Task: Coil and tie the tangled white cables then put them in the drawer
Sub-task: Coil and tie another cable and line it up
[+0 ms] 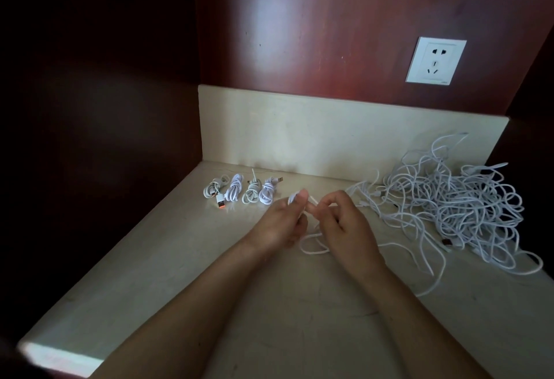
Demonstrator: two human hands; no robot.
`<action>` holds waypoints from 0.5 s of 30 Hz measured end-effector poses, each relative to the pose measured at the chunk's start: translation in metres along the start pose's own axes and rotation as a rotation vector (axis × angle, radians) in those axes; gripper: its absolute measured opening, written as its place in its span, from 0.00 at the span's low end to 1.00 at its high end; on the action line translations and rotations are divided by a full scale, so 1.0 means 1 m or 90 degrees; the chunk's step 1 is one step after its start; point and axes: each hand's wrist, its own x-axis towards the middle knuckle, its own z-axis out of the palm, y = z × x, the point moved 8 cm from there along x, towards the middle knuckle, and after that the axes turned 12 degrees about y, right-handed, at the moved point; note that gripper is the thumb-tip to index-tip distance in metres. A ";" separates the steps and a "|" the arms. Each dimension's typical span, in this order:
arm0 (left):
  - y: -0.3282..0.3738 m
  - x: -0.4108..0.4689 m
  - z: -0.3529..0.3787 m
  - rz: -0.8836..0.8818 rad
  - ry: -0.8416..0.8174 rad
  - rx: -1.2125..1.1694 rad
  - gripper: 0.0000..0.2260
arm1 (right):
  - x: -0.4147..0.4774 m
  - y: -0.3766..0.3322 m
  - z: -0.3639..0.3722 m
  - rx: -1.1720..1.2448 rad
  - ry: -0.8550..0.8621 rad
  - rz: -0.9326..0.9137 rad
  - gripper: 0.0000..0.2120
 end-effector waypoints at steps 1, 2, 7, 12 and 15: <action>0.003 0.002 -0.004 0.036 0.032 0.012 0.23 | 0.000 0.001 0.000 0.009 0.006 0.008 0.06; 0.006 0.003 -0.009 0.060 0.058 0.014 0.22 | 0.000 0.001 -0.001 0.015 0.011 0.010 0.05; 0.003 0.010 -0.023 0.031 0.120 -0.116 0.22 | -0.007 -0.006 0.008 0.029 -0.047 -0.010 0.07; -0.002 0.011 -0.017 -0.097 0.099 -0.378 0.21 | -0.010 -0.014 0.016 0.041 -0.077 -0.058 0.06; -0.004 0.012 -0.021 -0.168 0.145 -0.526 0.19 | -0.012 -0.016 0.017 0.021 -0.092 -0.087 0.05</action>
